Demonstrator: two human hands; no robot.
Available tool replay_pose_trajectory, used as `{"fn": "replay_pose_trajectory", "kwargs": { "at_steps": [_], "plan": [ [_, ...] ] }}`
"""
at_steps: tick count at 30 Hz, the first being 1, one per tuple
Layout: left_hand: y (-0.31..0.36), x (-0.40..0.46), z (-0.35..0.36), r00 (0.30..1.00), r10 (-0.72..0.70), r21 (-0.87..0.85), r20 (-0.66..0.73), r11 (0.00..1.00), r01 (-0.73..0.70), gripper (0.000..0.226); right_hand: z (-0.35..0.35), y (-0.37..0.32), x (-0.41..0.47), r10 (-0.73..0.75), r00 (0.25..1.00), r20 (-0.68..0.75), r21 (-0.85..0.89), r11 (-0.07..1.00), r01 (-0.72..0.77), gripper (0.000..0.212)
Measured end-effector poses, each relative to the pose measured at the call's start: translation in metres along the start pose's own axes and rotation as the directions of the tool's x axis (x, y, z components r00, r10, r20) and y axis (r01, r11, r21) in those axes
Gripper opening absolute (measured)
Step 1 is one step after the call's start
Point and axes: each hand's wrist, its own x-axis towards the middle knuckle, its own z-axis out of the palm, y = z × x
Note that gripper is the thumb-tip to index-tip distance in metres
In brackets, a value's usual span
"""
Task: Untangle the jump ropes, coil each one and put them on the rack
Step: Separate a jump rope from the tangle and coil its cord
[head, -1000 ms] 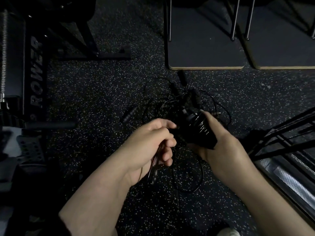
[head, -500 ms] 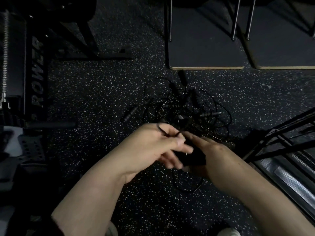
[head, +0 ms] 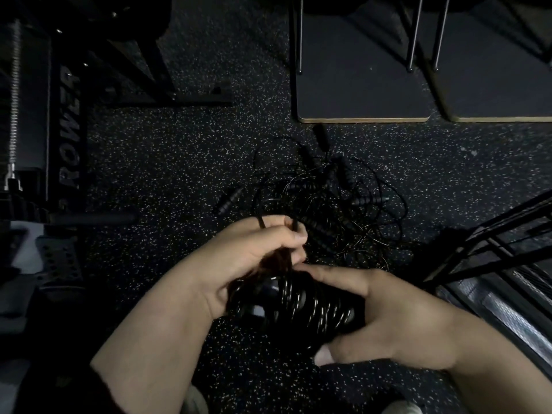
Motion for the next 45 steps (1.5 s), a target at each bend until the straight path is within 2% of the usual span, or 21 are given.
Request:
{"fn": "replay_pose_trajectory", "kwargs": {
  "at_steps": [2,3,5,7,8,9,10,12,14,16,21,23,26,29,31,33,35,38,40,42,45],
  "plan": [
    [0.001,0.006,0.004,0.999,-0.032,-0.289,0.026,0.957,0.038,0.018,0.0,-0.003,-0.002,-0.094,0.995,-0.016,0.147,0.985,0.095,0.07],
    [0.0,0.01,0.006,0.999,-0.034,-0.39,0.007,0.92,0.034,0.016,0.0,-0.001,-0.002,-0.132,0.99,-0.048,0.2,0.97,0.139,0.068],
    [-0.003,0.016,0.015,0.986,-0.064,-0.455,-0.155,0.89,-0.014,0.014,0.002,0.003,0.0,-0.192,0.975,-0.114,0.265,0.939,0.217,0.061],
    [-0.013,0.007,0.019,0.944,0.0,-0.479,-0.331,0.862,-0.168,0.037,0.007,0.005,0.004,-0.245,0.958,-0.147,0.387,0.877,0.284,0.048],
    [-0.016,0.005,0.022,0.95,0.006,-0.522,-0.313,0.834,-0.177,0.043,0.01,0.006,0.007,-0.266,0.95,-0.162,0.476,0.823,0.311,0.045],
    [-0.019,0.003,0.026,0.974,0.047,-0.545,-0.222,0.822,-0.164,0.045,0.012,0.008,0.01,-0.272,0.945,-0.184,0.561,0.76,0.328,0.046],
    [-0.018,0.001,0.031,0.984,0.082,-0.528,-0.156,0.836,-0.153,0.044,0.013,0.009,0.013,-0.263,0.941,-0.214,0.625,0.704,0.338,0.049],
    [-0.019,0.005,0.031,0.957,0.173,-0.389,-0.231,0.885,-0.254,0.052,0.014,0.012,0.017,-0.216,0.932,-0.292,0.682,0.636,0.361,0.057],
    [-0.018,0.01,0.034,0.893,0.265,-0.314,-0.364,0.868,-0.385,0.069,0.013,0.013,0.019,-0.161,0.923,-0.348,0.708,0.601,0.372,0.061],
    [-0.017,0.009,0.038,0.829,0.325,-0.272,-0.455,0.835,-0.477,0.074,0.013,0.014,0.019,-0.129,0.923,-0.361,0.721,0.59,0.364,0.062],
    [-0.017,0.004,0.041,0.746,0.466,-0.139,-0.476,0.797,-0.587,0.076,0.015,0.014,0.021,-0.125,0.929,-0.347,0.759,0.545,0.357,0.07],
    [-0.018,0.004,0.043,0.726,0.505,-0.07,-0.466,0.797,-0.6,0.063,0.014,0.014,0.021,-0.117,0.925,-0.362,0.792,0.484,0.371,0.07],
    [-0.02,0.006,0.044,0.699,0.559,0.079,-0.447,0.802,-0.592,0.031,0.012,0.016,0.021,-0.111,0.926,-0.36,0.806,0.463,0.369,0.066],
    [-0.021,0.008,0.039,0.652,0.622,0.221,-0.434,0.775,-0.592,0.027,0.01,0.019,0.021,-0.093,0.923,-0.373,0.811,0.45,0.373,0.066],
    [-0.019,0.008,0.038,0.618,0.654,0.248,-0.436,0.747,-0.616,0.026,0.009,0.02,0.021,-0.101,0.925,-0.368,0.811,0.453,0.372,0.067],
    [-0.016,0.007,0.036,0.622,0.656,0.142,-0.428,0.729,-0.67,0.028,0.01,0.021,0.021,-0.124,0.928,-0.352,0.819,0.439,0.37,0.065],
    [-0.012,0.003,0.033,0.645,0.636,-0.051,-0.423,0.694,-0.718,0.03,0.012,0.024,0.021,-0.186,0.933,-0.307,0.842,0.404,0.358,0.058],
    [-0.004,-0.005,0.032,0.723,0.541,-0.348,-0.429,0.64,-0.685,0.029,0.015,0.026,0.024,-0.31,0.927,-0.21,0.894,0.323,0.31,0.048],
    [0.0,-0.008,0.03,0.762,0.492,-0.52,-0.42,0.558,-0.647,0.035,0.018,0.026,0.026,-0.38,0.913,-0.149,0.919,0.288,0.27,0.045],
    [0.002,-0.01,0.028,0.772,0.478,-0.62,-0.418,0.472,-0.627,0.04,0.023,0.026,0.028,-0.437,0.894,-0.093,0.935,0.269,0.229,0.046],
    [0.004,-0.01,0.026,0.791,0.462,-0.684,-0.401,0.423,-0.594,0.033,0.028,0.026,0.031,-0.495,0.868,-0.05,0.951,0.243,0.194,0.048]
  ]
}}
